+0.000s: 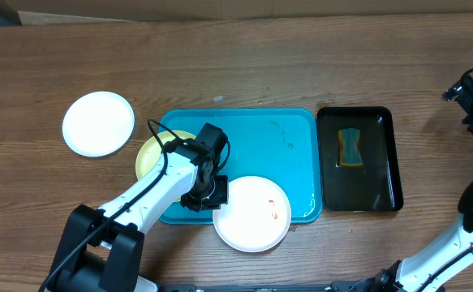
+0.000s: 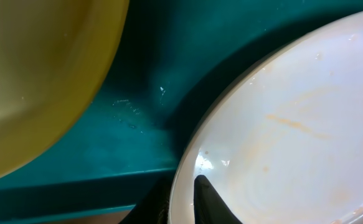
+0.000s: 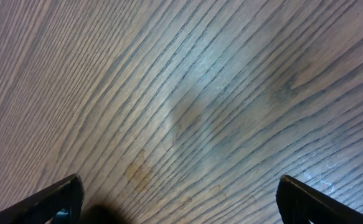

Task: Clean dirty plates on tray and stack at the side
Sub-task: 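Pinch the bottom white plate's left rim with the left gripper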

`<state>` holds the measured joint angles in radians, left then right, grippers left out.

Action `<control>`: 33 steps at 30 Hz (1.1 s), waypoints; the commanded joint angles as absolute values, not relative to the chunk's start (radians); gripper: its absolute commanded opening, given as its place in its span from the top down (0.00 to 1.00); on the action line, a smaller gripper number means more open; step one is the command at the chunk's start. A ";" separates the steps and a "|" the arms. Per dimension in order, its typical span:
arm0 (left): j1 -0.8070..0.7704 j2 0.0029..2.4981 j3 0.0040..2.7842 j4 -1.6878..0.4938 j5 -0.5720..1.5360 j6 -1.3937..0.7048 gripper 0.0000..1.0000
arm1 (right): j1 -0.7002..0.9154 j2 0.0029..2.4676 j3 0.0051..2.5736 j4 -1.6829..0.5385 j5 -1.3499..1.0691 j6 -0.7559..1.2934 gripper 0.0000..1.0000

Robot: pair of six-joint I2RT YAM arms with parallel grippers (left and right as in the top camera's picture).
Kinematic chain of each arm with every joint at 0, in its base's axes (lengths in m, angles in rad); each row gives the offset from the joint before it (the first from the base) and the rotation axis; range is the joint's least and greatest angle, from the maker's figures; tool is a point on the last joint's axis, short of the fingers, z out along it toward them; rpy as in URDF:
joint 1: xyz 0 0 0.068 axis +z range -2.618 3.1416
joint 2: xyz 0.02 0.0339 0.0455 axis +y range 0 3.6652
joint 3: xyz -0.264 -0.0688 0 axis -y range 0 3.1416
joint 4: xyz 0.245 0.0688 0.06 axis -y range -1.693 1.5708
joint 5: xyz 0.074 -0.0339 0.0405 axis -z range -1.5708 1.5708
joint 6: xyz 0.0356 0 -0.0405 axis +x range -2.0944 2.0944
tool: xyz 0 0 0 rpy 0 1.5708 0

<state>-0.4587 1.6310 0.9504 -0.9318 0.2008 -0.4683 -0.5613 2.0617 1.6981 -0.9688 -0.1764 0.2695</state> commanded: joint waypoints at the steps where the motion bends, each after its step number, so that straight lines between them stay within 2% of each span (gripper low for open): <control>1: -0.466 1.634 0.944 -0.926 0.215 -0.468 0.79 | -0.563 2.054 1.716 -0.966 -0.178 0.274 0.00; 8: -0.477 1.634 0.917 -0.920 0.202 -0.468 0.72 | -0.563 2.054 1.716 -0.966 -0.178 0.274 0.00; 10: -0.487 1.634 0.897 -0.907 0.202 -0.469 0.73 | -0.563 2.054 1.716 -0.966 -0.178 0.274 0.00; 15: -0.505 1.634 0.899 -0.900 0.208 -0.444 0.91 | -0.563 2.054 1.716 -0.963 -0.178 0.274 0.00; 17: -0.504 1.634 0.922 -0.904 0.211 -0.440 0.95 | -0.563 2.054 1.716 -0.962 -0.178 0.274 0.00; 23: -0.503 1.634 1.040 -0.863 0.193 -0.451 0.96 | -0.563 2.054 1.716 -0.962 -0.178 0.274 0.00; 33: -0.505 1.678 1.056 -0.655 0.014 -0.632 0.96 | -0.562 2.054 1.716 -0.962 -0.178 0.274 0.00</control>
